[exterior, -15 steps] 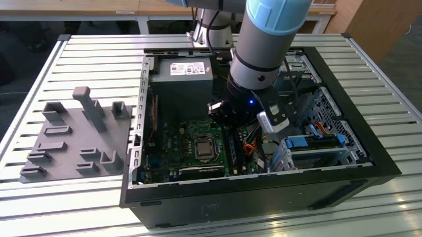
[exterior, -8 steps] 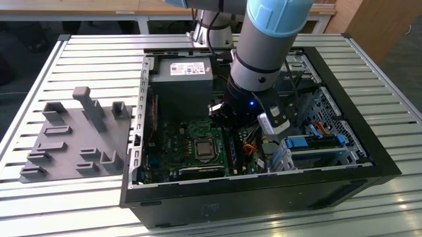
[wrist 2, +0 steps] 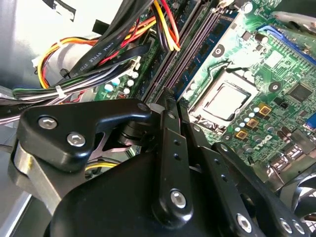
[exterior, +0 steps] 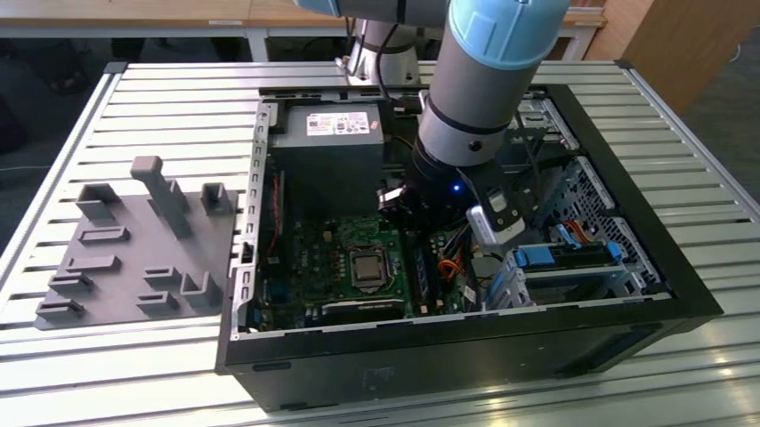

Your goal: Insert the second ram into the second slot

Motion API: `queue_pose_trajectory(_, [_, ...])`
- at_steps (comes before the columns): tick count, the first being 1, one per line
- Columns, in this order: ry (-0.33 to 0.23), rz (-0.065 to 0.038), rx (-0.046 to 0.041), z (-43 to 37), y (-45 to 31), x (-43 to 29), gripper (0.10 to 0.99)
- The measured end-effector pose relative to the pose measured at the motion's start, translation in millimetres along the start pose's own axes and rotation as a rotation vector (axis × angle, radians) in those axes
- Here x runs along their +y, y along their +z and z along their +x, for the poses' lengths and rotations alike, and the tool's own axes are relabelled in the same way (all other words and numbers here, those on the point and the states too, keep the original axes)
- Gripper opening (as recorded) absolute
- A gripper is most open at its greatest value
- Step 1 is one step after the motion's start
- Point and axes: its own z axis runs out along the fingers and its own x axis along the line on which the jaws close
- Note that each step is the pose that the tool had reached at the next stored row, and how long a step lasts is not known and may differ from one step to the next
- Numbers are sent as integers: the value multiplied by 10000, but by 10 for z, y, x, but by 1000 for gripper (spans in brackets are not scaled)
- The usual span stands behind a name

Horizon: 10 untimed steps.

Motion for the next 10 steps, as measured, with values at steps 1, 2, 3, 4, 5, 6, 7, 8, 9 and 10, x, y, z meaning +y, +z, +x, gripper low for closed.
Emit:
queue_pose_trajectory(1, [-1, 0, 0, -1, 3, -1, 137])
queue_pose_trajectory(2, [-1, 1, 0, -1, 5, -1, 137])
queue_pose_trajectory(3, [-1, 0, 0, -1, 8, -1, 137])
queue_pose_trajectory(4, [-1, 0, 0, -1, 11, -1, 137])
queue_pose_trajectory(5, [-1, 0, 0, -1, 12, -1, 137])
queue_pose_trajectory(6, [-2, 1, 0, -1, 13, -1, 137])
queue_pose_trajectory(7, [-7, 1, 1, -1, 13, -1, 137])
queue_pose_trajectory(8, [-21, 2, 0, -1, 15, -1, 137])
queue_pose_trajectory(9, [-42, 2, 1, -2, 17, -1, 137])
queue_pose_trajectory(10, [-60, 3, 2, -2, 20, -1, 137])
